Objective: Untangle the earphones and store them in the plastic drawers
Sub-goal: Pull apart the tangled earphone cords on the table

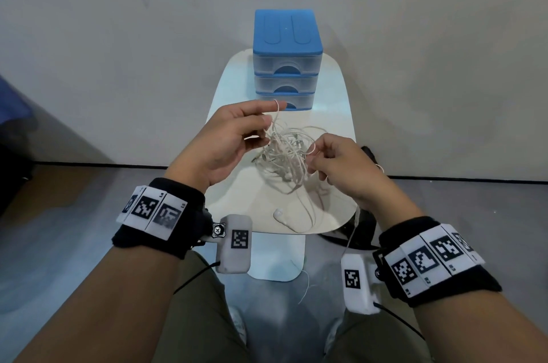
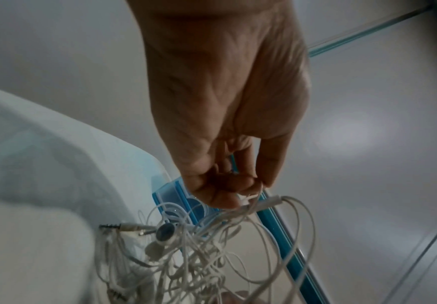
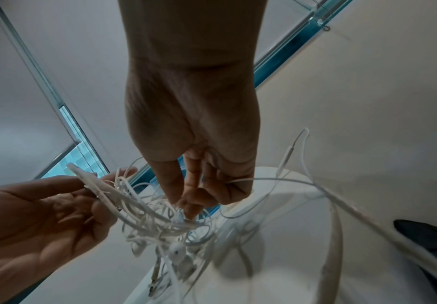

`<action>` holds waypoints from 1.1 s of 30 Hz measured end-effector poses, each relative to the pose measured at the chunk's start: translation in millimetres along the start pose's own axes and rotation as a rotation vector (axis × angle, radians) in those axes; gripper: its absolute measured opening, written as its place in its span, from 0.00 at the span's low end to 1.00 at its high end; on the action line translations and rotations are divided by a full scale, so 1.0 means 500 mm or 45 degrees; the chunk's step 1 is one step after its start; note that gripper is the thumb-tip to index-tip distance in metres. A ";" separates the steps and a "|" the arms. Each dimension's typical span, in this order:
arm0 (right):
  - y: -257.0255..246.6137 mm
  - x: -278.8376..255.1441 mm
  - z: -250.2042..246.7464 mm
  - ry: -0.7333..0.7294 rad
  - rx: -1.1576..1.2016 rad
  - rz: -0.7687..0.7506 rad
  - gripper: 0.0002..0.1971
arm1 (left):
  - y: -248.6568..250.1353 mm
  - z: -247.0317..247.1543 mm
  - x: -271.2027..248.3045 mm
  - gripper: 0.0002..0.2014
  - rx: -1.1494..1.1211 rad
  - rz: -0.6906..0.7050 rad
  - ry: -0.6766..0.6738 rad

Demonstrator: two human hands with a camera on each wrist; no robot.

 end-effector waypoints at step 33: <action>-0.052 -0.014 -0.012 -0.093 0.116 -0.197 0.11 | 0.013 -0.032 0.018 0.13 0.490 -0.110 0.220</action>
Point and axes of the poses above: each hand's wrist, its own x-axis towards the middle knuckle, its own z-axis out of the palm, y = z × x, the point moved 2 cm from there along x, towards the middle knuckle, and after that the axes turned 1 degree about -z, right-handed, at the moved point
